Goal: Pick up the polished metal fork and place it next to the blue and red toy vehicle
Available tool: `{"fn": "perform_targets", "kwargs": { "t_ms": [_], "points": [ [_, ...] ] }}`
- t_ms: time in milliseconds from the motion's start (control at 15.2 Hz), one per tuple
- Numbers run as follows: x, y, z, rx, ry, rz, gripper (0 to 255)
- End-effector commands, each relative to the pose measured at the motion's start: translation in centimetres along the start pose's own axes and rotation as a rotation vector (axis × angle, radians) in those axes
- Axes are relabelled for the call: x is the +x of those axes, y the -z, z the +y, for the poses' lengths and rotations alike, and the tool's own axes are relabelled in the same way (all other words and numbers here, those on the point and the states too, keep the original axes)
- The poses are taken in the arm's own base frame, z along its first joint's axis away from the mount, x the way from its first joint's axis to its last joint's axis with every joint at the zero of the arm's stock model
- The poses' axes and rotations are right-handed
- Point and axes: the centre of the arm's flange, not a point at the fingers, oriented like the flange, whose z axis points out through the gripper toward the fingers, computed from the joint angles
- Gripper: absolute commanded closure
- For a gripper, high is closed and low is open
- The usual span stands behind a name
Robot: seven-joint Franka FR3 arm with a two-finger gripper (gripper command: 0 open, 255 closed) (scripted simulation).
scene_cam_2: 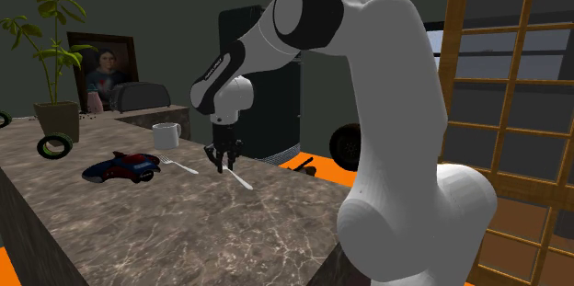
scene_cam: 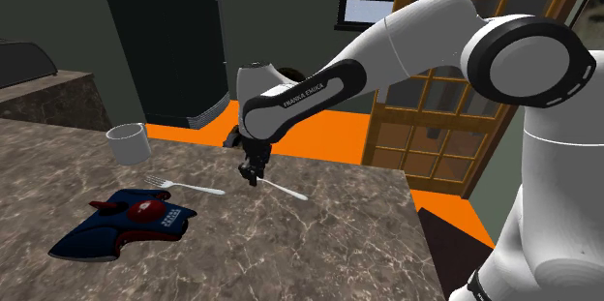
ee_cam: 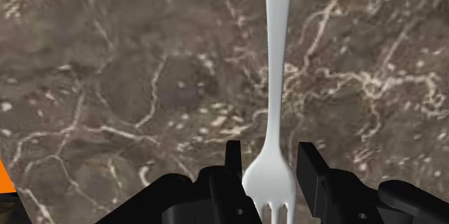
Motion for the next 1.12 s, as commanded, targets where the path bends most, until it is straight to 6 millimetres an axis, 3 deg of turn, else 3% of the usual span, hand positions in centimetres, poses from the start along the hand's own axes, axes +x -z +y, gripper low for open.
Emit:
{"fn": "perform_targets", "kwargs": {
  "t_ms": [0, 330, 594, 1056],
  "points": [
    [0.0, 0.0, 0.0, 0.000, 0.000, 0.000, 0],
    [0.0, 0.0, 0.0, 0.000, 0.000, 0.000, 0],
    [0.0, 5.0, 0.0, 0.000, 0.000, 0.000, 0],
    [0.0, 5.0, 0.0, 0.000, 0.000, 0.000, 0]
  ]
}}
